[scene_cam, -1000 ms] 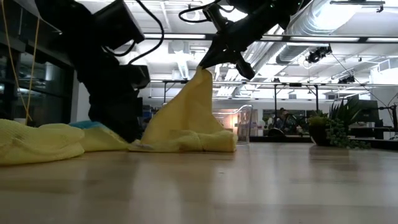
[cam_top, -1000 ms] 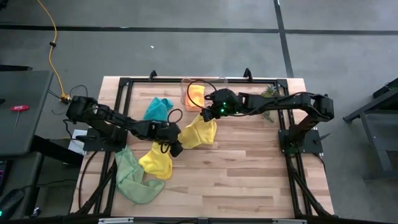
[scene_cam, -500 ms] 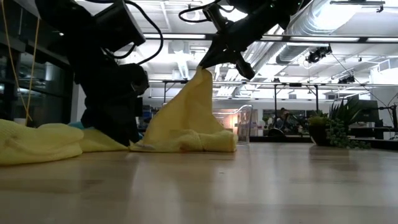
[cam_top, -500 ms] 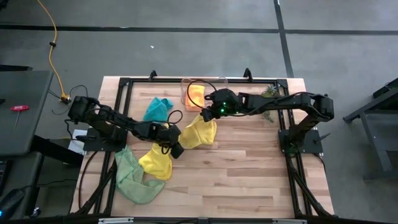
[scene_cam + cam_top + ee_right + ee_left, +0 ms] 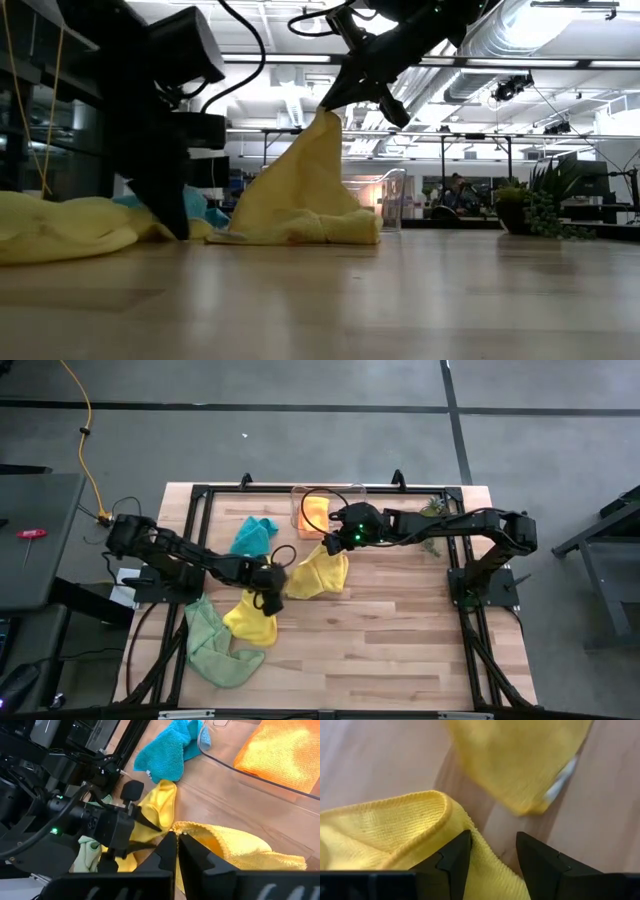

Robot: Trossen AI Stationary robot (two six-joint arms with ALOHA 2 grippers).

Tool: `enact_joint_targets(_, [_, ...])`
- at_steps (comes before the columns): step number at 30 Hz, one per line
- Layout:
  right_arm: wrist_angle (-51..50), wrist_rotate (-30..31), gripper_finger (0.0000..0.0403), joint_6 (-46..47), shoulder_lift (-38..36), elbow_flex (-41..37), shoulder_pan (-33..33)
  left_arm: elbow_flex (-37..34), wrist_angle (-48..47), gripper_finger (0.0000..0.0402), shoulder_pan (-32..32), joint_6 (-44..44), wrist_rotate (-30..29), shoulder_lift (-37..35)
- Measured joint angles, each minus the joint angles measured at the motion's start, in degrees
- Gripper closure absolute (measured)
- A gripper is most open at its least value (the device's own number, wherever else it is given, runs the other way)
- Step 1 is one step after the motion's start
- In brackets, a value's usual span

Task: Fold microfiber towels
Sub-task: Fold the right yellow microfiber towel

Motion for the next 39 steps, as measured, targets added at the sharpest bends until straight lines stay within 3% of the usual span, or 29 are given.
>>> enact_joint_targets(6, [0.0, 0.0, 0.0403, 0.1, 0.0, 0.0, 0.0, -0.1, -4.0, 0.0252, 0.9, 6.8, -2.2, -1.7])
enact_joint_targets(16, [0.1, 0.0, 0.0403, 0.1, 0.0, 0.0, 0.0, -0.8, -16.3, 0.0252, 7.6, 13.4, -3.7, -7.3])
enact_joint_targets(21, [0.0, 0.0, 0.0403, 0.0, 0.0, 0.0, 0.0, -0.6, -13.3, 0.0252, 9.1, 9.3, -0.5, -14.4])
enact_joint_targets(27, [0.1, 0.0, 0.0403, 0.0, 0.0, 0.0, 0.0, -0.4, -1.1, 0.0252, 9.1, 4.0, 4.4, -19.5])
enact_joint_targets(30, [0.0, 0.0, 0.0403, 0.0, 0.0, 0.0, 0.0, -0.4, 2.1, 0.0252, 9.0, 1.1, 6.0, -19.1])
enact_joint_targets(39, [0.0, 0.0, 0.0403, 0.0, 0.0, 0.0, 0.0, -0.4, 4.4, 0.0252, 5.0, -11.1, 9.0, -9.0])
